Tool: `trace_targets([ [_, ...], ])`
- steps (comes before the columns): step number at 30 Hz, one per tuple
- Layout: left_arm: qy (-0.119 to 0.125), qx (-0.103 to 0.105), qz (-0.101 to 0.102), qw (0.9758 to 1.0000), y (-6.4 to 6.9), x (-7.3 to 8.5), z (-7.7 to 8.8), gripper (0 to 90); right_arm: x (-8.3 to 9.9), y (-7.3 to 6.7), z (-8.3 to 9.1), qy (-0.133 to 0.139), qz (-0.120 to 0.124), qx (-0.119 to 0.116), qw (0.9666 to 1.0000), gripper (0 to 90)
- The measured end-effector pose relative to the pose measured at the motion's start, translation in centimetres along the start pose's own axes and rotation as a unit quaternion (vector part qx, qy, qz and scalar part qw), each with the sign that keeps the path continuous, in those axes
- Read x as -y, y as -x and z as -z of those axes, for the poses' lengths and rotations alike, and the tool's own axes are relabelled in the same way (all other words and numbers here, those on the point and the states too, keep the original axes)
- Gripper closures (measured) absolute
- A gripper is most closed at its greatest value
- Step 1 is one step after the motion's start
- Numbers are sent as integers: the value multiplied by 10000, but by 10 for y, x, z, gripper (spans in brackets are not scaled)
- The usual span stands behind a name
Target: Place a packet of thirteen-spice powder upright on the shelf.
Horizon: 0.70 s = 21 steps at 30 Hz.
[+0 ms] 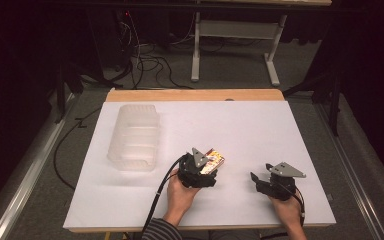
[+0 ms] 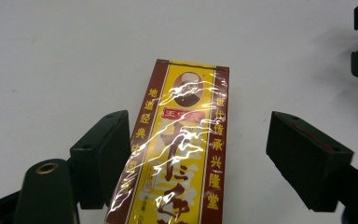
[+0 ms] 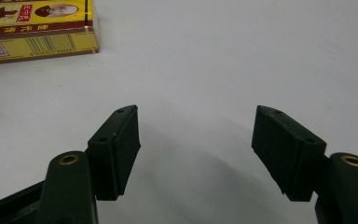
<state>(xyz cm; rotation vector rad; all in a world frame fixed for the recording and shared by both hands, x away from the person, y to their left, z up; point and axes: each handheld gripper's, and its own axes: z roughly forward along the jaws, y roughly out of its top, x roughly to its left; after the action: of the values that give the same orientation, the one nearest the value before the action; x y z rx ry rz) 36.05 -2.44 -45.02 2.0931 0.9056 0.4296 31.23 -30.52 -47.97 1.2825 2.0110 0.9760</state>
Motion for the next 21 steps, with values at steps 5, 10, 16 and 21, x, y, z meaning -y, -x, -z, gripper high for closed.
trace_targets([
  [5, -169, -12, -125, 9998, 0, -6, -8, 229, 0, 0, 0, 2, 11, -6, 10000, 324],
  [10, -302, -38, -256, 9992, 0, -12, -15, 227, 0, 0, 0, 3, 8, -4, 10000, 324],
  [16, -451, -16, -331, 9984, -1, -22, -26, 224, 0, 1, 0, 7, 3, -10, 10000, 324],
  [21, -611, -13, -280, 9977, -5, -29, -35, 217, 0, 1, 0, 6, 2, -13, 10000, 323],
])
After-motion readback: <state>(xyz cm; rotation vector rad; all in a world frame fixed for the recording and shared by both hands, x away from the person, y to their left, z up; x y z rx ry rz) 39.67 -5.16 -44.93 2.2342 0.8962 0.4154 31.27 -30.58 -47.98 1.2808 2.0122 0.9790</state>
